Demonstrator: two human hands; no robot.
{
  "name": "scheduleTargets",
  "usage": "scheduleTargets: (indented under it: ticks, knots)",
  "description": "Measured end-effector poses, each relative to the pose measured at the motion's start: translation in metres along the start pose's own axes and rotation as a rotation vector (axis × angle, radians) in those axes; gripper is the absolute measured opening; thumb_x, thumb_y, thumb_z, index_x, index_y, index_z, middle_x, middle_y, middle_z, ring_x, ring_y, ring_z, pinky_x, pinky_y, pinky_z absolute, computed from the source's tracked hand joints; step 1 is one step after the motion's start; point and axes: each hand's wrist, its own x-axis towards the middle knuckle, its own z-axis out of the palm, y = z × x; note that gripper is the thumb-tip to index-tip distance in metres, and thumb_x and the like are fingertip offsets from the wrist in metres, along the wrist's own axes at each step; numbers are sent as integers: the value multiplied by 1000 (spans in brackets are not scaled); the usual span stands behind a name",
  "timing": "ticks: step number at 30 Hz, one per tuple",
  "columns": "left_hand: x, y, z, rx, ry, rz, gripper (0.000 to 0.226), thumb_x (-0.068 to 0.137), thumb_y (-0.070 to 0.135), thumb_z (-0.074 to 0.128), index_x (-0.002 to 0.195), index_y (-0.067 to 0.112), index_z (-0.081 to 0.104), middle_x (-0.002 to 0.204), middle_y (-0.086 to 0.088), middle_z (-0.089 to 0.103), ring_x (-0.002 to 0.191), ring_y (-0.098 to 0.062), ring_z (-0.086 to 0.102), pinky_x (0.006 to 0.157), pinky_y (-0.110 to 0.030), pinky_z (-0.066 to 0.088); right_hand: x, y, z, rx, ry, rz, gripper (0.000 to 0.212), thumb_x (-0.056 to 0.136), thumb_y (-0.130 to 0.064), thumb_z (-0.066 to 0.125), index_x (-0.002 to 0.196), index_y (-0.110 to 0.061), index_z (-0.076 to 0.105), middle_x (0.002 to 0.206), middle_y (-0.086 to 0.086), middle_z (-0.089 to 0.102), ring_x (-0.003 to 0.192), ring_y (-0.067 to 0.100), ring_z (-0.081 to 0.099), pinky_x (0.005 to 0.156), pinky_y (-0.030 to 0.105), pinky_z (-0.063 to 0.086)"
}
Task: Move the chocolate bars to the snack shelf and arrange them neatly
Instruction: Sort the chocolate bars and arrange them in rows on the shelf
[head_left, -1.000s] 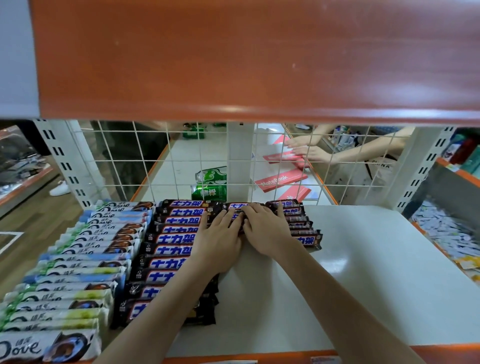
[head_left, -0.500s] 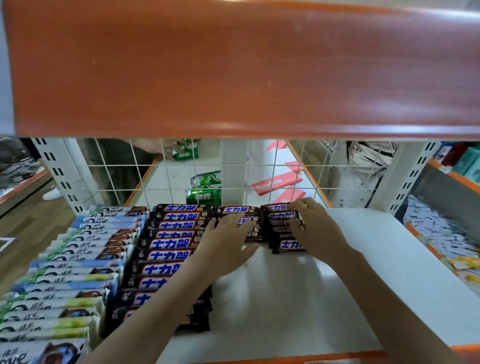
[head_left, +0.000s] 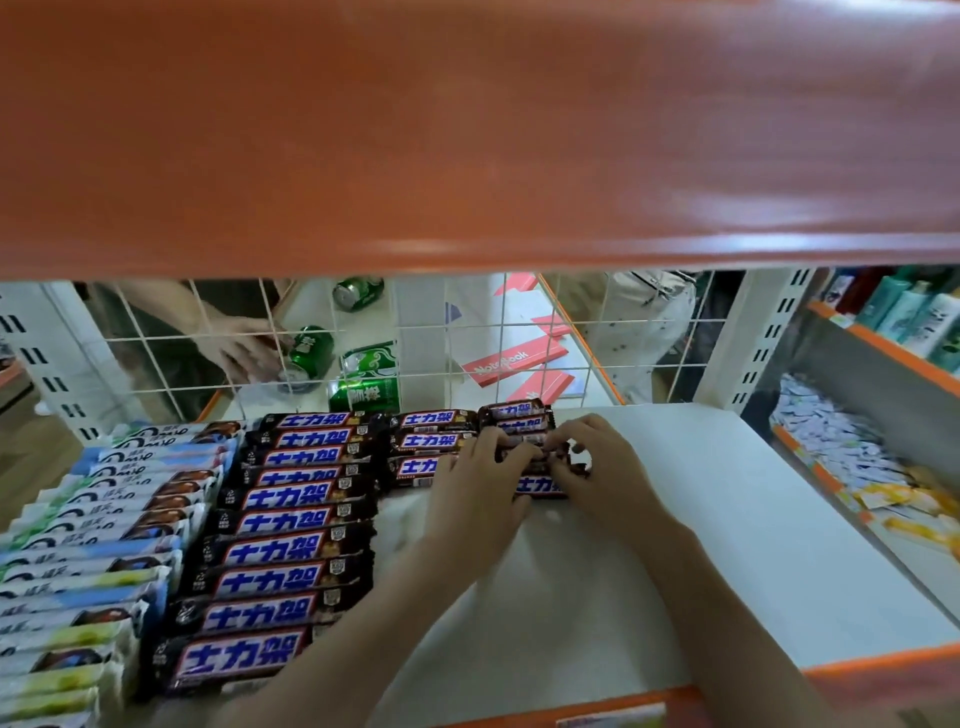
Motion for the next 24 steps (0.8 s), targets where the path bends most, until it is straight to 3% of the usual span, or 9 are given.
scheduleTargets:
  ticks: [8, 14, 19, 24]
  knots:
    - [-6, -3, 8, 14, 68, 36, 36, 85, 41, 53, 120, 35, 49, 113, 6, 44, 108, -16, 43, 88, -30, 31, 3, 10, -5, 6, -38, -6, 9, 75, -8, 69, 77, -13, 62, 74, -3, 57, 63, 12, 52, 60, 16, 40]
    - [-10, -7, 6, -62, 57, 33, 34, 80, 45, 54, 113, 37, 54, 108, 10, 48, 108, -13, 43, 91, -30, 29, 1, 14, -4, 52, -59, 19, 15, 76, -17, 73, 79, -21, 59, 68, -4, 60, 57, 6, 53, 57, 15, 42]
    - [-12, -11, 4, -73, 16, 49, 41, 79, 55, 50, 117, 38, 52, 114, 12, 45, 113, -10, 39, 96, -30, 23, 1, 16, -5, 55, -67, 7, 14, 76, -19, 74, 80, -21, 60, 70, -6, 63, 61, 8, 56, 59, 17, 44]
    - [-12, -13, 3, -116, 84, 62, 43, 84, 52, 48, 122, 32, 49, 124, 11, 43, 118, -11, 37, 99, -31, 27, 2, 14, -3, 12, -15, -76, 15, 76, -8, 73, 86, -17, 67, 82, -5, 62, 68, 2, 51, 59, 6, 37]
